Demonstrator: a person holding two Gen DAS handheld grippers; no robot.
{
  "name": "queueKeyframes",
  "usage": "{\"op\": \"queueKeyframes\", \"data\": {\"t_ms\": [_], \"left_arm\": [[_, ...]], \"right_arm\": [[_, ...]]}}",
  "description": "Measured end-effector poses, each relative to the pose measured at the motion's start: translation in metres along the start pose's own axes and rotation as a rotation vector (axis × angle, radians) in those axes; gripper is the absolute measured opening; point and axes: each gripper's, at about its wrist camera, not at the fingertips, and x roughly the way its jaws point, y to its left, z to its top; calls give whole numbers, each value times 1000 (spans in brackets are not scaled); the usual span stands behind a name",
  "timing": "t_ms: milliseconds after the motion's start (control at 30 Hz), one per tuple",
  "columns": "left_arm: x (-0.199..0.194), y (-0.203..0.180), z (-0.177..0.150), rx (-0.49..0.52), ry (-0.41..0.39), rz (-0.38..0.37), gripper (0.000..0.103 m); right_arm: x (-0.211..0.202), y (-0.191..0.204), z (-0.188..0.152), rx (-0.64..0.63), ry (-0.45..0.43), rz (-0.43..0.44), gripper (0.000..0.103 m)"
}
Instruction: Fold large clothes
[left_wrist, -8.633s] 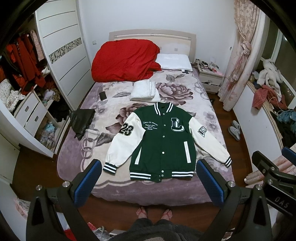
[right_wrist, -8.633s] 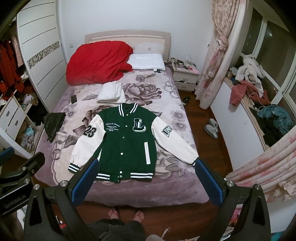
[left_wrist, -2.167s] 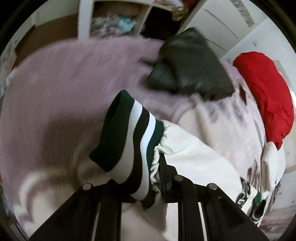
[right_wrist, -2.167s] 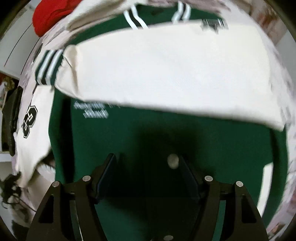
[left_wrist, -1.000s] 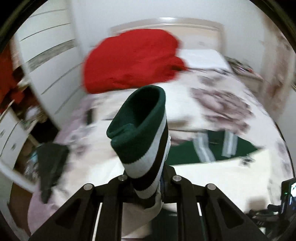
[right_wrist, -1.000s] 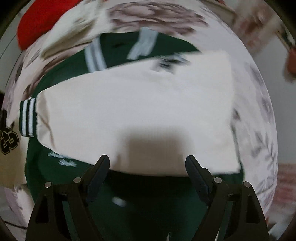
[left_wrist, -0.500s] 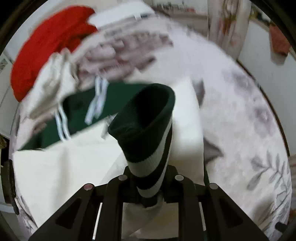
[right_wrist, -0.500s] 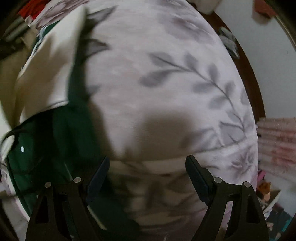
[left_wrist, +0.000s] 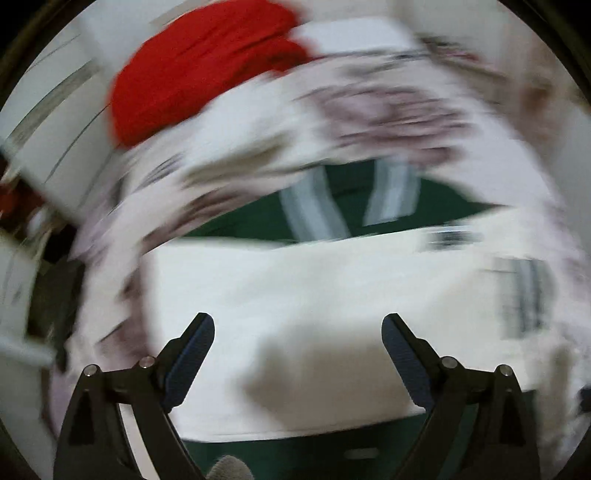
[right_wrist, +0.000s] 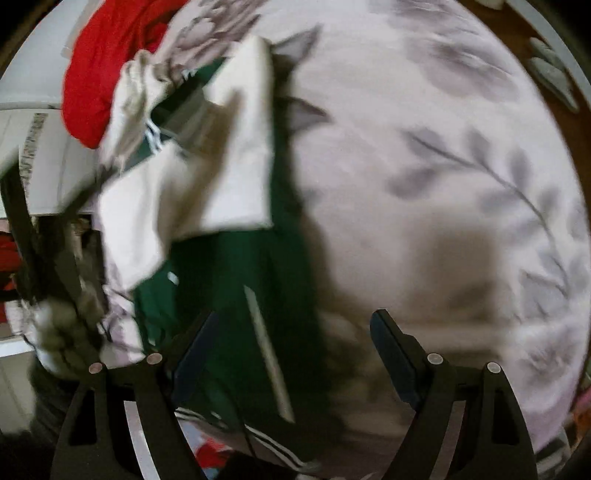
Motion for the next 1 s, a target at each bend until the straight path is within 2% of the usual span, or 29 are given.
{"op": "queueKeyframes", "data": {"t_ms": [67, 133, 167, 267, 333, 367, 400, 433, 500, 533, 567, 633, 667, 733, 767, 867, 933, 1000], "left_arm": [[31, 55, -4, -86, 68, 89, 92], [55, 93, -7, -158, 113, 131, 92], [70, 112, -9, -189, 135, 150, 92], [101, 132, -7, -194, 151, 177, 93], [120, 135, 2, -175, 143, 208, 93], [131, 136, 9, -167, 143, 200, 93], [140, 137, 13, -166, 146, 194, 93], [148, 138, 17, -162, 149, 186, 94], [165, 135, 25, -126, 158, 168, 94], [171, 135, 29, -115, 160, 147, 99], [178, 133, 31, -100, 161, 121, 103], [182, 129, 33, -68, 154, 112, 103], [180, 127, 35, -47, 152, 124, 103], [169, 125, 37, -30, 150, 141, 103], [153, 126, 35, -32, 135, 142, 103], [104, 129, 17, -77, 92, 68, 103], [75, 126, -6, -83, 95, 44, 103], [43, 114, -45, -56, 116, 31, 103]], "right_arm": [[10, 21, 29, -27, -28, 18, 86], [21, 35, 55, -26, -53, 24, 86], [30, 44, 75, -14, -72, -4, 86], [48, 64, 114, 21, -123, -172, 86], [63, 82, 128, -6, -127, -218, 83], [69, 94, 131, -33, -123, -224, 74], [75, 103, 133, -56, -108, -229, 41], [78, 108, 134, -63, -103, -245, 13], [70, 115, 130, -68, -170, -280, 7], [62, 113, 128, -52, -193, -284, 6], [59, 107, 126, -29, -208, -282, 6], [58, 88, 122, 9, -216, -318, 5], [75, 76, 124, 6, -136, -344, 5], [98, 64, 122, 22, -1, -327, 6], [96, 63, 119, 28, 15, -312, 7], [70, 69, 99, 14, 39, -255, 21], [52, 64, 76, 39, 53, -210, 48], [36, 51, 33, 91, 99, -204, 61]]}}
